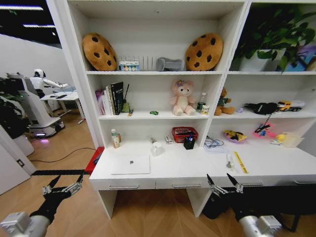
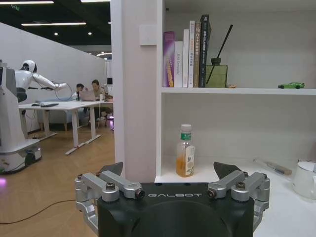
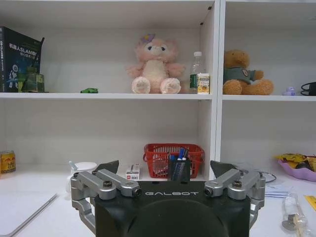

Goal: Organize the objects on the table.

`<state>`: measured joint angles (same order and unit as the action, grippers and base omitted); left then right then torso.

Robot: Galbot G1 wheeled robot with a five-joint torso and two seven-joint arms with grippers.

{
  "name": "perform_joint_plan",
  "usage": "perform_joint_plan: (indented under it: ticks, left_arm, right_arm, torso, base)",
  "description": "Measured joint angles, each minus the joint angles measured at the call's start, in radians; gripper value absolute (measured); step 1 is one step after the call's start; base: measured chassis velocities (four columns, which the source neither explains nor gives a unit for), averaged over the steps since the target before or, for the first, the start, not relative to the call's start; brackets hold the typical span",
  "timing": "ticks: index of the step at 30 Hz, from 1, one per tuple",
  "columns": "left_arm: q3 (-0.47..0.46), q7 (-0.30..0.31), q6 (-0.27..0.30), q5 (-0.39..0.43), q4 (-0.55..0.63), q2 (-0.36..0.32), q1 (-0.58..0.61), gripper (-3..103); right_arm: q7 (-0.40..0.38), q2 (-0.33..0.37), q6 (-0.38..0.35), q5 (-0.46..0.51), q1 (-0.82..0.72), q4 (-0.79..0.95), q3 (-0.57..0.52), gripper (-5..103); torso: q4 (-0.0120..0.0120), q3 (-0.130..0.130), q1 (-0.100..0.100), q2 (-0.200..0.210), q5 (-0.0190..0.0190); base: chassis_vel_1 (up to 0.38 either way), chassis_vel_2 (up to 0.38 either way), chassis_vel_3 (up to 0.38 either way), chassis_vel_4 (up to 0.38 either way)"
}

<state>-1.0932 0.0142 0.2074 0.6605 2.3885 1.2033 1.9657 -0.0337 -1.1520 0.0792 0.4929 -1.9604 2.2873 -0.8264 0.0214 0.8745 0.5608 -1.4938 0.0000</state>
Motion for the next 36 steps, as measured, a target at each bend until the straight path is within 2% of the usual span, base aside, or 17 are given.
perform_joint_plan:
  ticks: [14, 19, 22, 36]
  left_arm:
    - [0.000, 0.000, 0.000, 0.000, 0.000, 0.000, 0.000, 100]
    - [0.000, 0.000, 0.000, 0.000, 0.000, 0.000, 0.000, 100]
    - [0.000, 0.000, 0.000, 0.000, 0.000, 0.000, 0.000, 100]
    - [0.000, 0.000, 0.000, 0.000, 0.000, 0.000, 0.000, 100]
  right_arm:
    - [0.000, 0.000, 0.000, 0.000, 0.000, 0.000, 0.000, 100]
    - [0.000, 0.000, 0.000, 0.000, 0.000, 0.000, 0.000, 100]
    - [0.000, 0.000, 0.000, 0.000, 0.000, 0.000, 0.000, 100]
    - [0.000, 0.000, 0.000, 0.000, 0.000, 0.000, 0.000, 100]
  torso:
    - [-0.0001, -0.001, -0.001, -0.001, 0.0002]
    - [0.0005, 0.000, -0.001, -0.001, -0.0001]
    - [-0.0002, 0.000, 0.000, 0.000, 0.0001]
    - [0.0000, 0.000, 0.000, 0.000, 0.0000]
  base:
    - [0.120, -0.131, -0.118, 0.123]
    - [0.018, -0.005, -0.020, 0.015]
    - [-0.028, 0.027, 0.043, -0.027]
    - [-0.006, 0.008, 0.015, -0.010]
